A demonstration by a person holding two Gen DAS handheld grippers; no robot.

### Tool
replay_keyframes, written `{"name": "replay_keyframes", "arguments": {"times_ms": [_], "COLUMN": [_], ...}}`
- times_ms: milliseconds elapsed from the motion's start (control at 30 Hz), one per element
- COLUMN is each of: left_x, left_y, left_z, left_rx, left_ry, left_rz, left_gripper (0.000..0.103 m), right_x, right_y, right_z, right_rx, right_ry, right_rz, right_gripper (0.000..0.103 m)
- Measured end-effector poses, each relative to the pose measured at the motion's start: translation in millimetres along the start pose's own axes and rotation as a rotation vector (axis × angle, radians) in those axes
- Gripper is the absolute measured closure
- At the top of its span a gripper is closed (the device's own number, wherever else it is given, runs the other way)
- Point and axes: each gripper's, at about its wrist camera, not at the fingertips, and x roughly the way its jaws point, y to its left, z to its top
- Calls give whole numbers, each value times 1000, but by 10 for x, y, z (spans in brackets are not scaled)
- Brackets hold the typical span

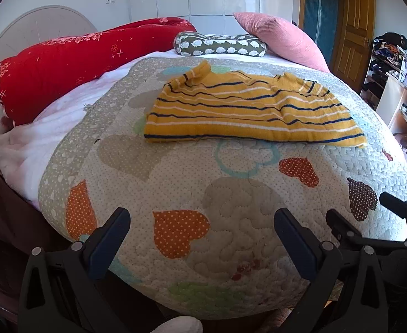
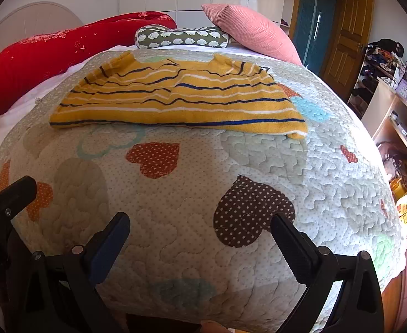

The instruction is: Fold small clothes

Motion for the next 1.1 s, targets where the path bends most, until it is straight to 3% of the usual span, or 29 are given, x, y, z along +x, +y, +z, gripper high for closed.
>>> {"name": "replay_keyframes", "arguments": {"times_ms": [167,600,900,1100], "left_x": [119,393,817,849], "left_y": [-29,69,81,134], "left_z": [62,670,544,525], "left_rx": [16,-28,-69,-79], "left_ry": [30,44,191,211], "left_rz": [0,-27,-70,-51], "left_gripper": [0,0,0,0], "right_x": [98,182,433,552], "right_y": [-76,-107,-18,13], "right_z": [209,826,810,793], "right_rx": [6,37,28,15], "right_ry": [-4,-57,3,34], "right_rz": [-60,-121,-121,-124], "right_gripper": [1,1,1,1]}}
